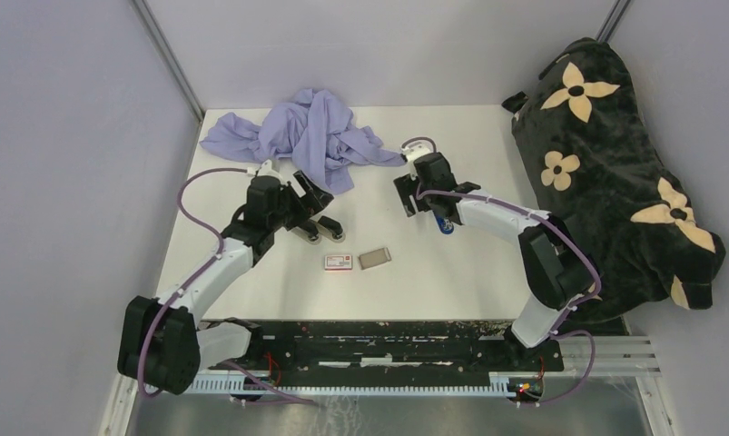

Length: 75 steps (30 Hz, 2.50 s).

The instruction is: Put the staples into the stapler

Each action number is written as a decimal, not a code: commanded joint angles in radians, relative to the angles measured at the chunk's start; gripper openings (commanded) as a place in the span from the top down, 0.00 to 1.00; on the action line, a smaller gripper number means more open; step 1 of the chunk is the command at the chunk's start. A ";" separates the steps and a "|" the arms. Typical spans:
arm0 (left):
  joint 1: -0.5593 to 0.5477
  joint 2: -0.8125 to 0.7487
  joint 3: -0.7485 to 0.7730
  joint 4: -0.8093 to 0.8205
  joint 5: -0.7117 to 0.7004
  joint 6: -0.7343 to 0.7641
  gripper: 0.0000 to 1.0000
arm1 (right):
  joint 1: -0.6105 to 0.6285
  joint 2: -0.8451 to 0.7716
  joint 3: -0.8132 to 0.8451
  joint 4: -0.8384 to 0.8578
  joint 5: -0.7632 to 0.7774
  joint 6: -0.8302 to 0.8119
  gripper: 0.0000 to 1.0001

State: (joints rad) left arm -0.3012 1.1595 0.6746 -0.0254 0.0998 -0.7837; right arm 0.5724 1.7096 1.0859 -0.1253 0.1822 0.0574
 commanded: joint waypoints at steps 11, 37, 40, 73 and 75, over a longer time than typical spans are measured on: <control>-0.043 0.141 0.099 0.119 0.085 0.004 0.06 | -0.168 0.053 0.055 -0.077 0.036 0.098 0.27; -0.114 0.335 0.189 0.250 0.136 -0.095 0.08 | -0.043 0.041 -0.054 -0.062 -0.091 0.189 0.91; -0.117 0.363 0.199 0.265 0.132 -0.118 0.08 | 0.020 0.026 -0.084 -0.052 -0.063 0.194 0.95; -0.150 0.805 0.400 0.355 0.100 -0.353 0.18 | 0.090 0.055 -0.106 0.177 -0.207 0.104 0.99; -0.152 0.826 0.408 0.366 0.105 -0.362 0.18 | 0.091 0.061 -0.100 0.180 -0.215 0.105 0.99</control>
State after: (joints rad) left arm -0.4419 1.9526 1.0336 0.3069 0.2123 -1.0897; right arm 0.6617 1.7561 0.9604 -0.0113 0.0135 0.1650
